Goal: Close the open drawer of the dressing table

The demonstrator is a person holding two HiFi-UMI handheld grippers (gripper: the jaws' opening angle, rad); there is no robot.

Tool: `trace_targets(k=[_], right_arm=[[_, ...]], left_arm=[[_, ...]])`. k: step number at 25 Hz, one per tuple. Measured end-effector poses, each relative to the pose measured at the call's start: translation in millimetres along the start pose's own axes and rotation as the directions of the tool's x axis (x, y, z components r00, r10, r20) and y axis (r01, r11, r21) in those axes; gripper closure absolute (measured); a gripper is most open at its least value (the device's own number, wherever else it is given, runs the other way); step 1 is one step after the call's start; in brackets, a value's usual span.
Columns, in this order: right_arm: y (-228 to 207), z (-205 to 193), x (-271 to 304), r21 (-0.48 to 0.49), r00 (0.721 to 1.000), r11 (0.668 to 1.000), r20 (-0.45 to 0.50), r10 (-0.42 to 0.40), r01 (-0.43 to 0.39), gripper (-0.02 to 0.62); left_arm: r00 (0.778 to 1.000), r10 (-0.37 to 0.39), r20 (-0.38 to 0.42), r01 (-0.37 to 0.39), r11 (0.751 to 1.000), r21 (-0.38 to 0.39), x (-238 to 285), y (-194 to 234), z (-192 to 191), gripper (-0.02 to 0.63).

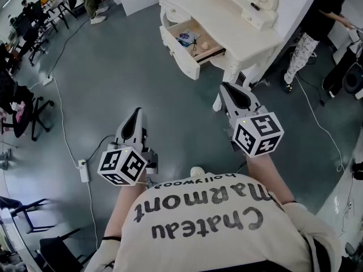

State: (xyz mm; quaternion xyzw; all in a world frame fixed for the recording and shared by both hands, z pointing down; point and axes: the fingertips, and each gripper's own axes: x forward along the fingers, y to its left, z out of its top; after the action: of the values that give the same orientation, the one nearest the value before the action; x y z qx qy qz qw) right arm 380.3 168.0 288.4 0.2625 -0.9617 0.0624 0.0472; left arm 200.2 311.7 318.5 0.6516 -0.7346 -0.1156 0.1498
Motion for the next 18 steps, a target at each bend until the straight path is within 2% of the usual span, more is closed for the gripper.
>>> trace_targets(k=[8, 13, 18], right_arm=[[-16.3, -6.3, 10.0, 0.036, 1.0, 0.999, -0.008, 0.023, -0.023, 0.558], [-27.6, -25.8, 21.7, 0.122, 0.998, 0.991, -0.035, 0.053, -0.049, 0.558], [-23.3, -44.6, 46.0, 0.085, 0.993, 0.995, -0.101, 0.055, -0.046, 0.558]], left_arm=[[0.999, 0.02, 0.027, -0.02, 1.0, -0.019, 11.7, 1.0, -3.0, 0.598], [0.999, 0.047, 0.013, -0.047, 0.998, -0.037, 14.0, 6.4, -17.9, 0.598], [0.997, 0.079, 0.002, -0.078, 0.995, -0.06, 20.3, 29.9, -23.9, 0.598]])
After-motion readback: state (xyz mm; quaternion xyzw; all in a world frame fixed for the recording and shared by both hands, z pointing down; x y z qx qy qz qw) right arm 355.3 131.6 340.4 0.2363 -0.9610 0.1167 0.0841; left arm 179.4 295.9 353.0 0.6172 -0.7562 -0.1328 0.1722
